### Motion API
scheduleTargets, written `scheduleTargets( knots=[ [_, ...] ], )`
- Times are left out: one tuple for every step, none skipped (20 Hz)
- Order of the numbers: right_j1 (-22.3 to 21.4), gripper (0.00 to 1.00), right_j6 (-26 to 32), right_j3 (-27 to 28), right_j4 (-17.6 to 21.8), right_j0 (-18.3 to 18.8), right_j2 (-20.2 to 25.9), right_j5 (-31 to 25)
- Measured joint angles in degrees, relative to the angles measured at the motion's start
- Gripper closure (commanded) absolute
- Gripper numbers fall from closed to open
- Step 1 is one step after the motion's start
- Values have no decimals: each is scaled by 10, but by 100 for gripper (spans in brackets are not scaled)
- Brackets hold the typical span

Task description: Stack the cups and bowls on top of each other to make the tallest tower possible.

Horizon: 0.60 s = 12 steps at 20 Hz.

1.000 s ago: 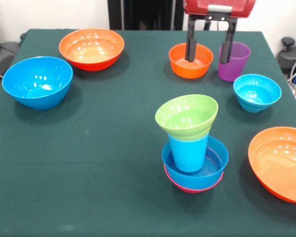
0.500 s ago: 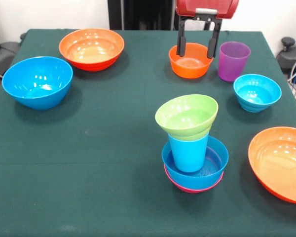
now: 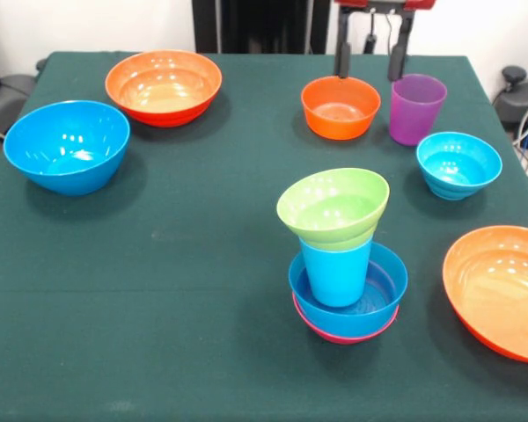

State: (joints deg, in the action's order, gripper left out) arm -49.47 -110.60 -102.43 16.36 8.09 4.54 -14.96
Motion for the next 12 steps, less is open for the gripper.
scheduleTargets(
  knots=[
    [-4, 0, 0, 0, -1, -3, -1, 0],
    [-15, 0, 0, 0, -5, -12, -2, 0],
    [-20, 0, 0, 0, -7, -16, -3, 0],
    [-23, 0, 0, 0, -8, -18, -3, 0],
    [-26, 0, 0, -1, -9, -20, -4, 0],
    [-30, 0, 0, 0, -10, -23, -5, 0],
    [-36, 0, 0, -1, -14, -28, -6, 0],
    [-40, 0, 0, -1, -16, -32, -7, 0],
    [-43, 0, 0, 0, -19, -34, -8, 0],
    [-46, 0, 0, 0, -22, -38, -10, 0],
    [-47, 0, 0, -1, -24, -41, -12, 0],
    [-49, 0, 0, -1, -26, -45, -14, 0]
  ],
)
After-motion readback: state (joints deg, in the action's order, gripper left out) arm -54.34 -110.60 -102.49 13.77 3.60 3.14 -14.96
